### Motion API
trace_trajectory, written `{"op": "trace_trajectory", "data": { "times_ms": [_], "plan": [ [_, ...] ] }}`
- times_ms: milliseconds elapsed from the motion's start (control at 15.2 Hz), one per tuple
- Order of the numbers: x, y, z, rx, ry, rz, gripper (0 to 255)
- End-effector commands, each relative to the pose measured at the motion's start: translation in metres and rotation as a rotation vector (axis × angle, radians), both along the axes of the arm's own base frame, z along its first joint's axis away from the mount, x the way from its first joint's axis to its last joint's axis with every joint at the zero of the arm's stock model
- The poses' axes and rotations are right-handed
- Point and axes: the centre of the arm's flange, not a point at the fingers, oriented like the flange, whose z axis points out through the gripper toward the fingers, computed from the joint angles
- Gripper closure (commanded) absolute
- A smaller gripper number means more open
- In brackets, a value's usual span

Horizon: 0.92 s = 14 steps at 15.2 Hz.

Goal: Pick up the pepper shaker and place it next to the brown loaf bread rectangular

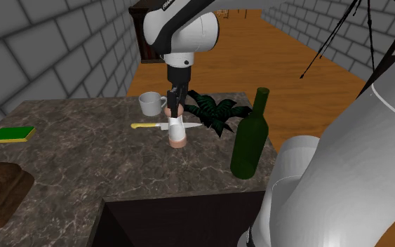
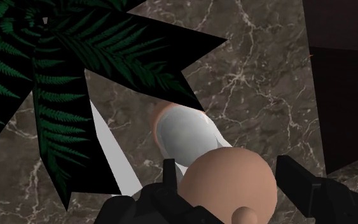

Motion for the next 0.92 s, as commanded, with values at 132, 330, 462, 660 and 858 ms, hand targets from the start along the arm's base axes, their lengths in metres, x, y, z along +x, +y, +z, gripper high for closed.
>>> {"op": "trace_trajectory", "data": {
  "times_ms": [132, 330, 462, 660, 858],
  "plan": [
    [0.000, 0.000, 0.000, 0.000, 0.000, 0.000, 255],
    [0.000, 0.000, 0.000, 0.000, 0.000, 0.000, 255],
    [0.000, 0.000, 0.000, 0.000, 0.000, 0.000, 255],
    [0.000, 0.000, 0.016, 0.000, 0.000, 0.000, 255],
    [0.000, 0.000, 0.031, 0.000, 0.000, 0.000, 255]
  ]
}}
